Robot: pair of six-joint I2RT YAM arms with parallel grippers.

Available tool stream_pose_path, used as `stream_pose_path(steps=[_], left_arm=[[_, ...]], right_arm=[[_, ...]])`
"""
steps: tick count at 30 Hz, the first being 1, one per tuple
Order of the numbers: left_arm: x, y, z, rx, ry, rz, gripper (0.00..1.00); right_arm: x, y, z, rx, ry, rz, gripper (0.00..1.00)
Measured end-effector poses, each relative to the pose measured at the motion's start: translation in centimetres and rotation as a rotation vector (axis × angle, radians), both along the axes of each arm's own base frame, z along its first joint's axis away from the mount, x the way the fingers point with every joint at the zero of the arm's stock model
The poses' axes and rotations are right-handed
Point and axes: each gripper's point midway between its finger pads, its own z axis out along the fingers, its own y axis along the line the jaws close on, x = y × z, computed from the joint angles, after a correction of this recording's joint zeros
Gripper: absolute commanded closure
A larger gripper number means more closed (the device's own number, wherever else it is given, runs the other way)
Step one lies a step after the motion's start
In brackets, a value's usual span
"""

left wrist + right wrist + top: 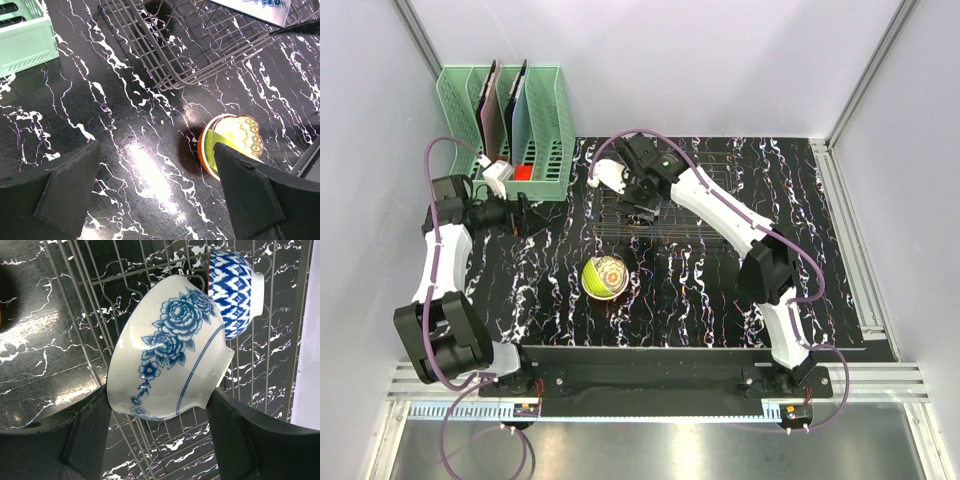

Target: Load the bowls into the dish rack

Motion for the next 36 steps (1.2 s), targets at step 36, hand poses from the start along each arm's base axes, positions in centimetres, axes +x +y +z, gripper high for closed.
stream_pose_path(steps=[36], left_arm=[[-0.5, 0.2, -0.5, -0.029, 0.013, 0.0, 0.01]], right_arm=[[-1.1, -0.2, -4.2, -0.151, 0.045, 0.209, 0.65]])
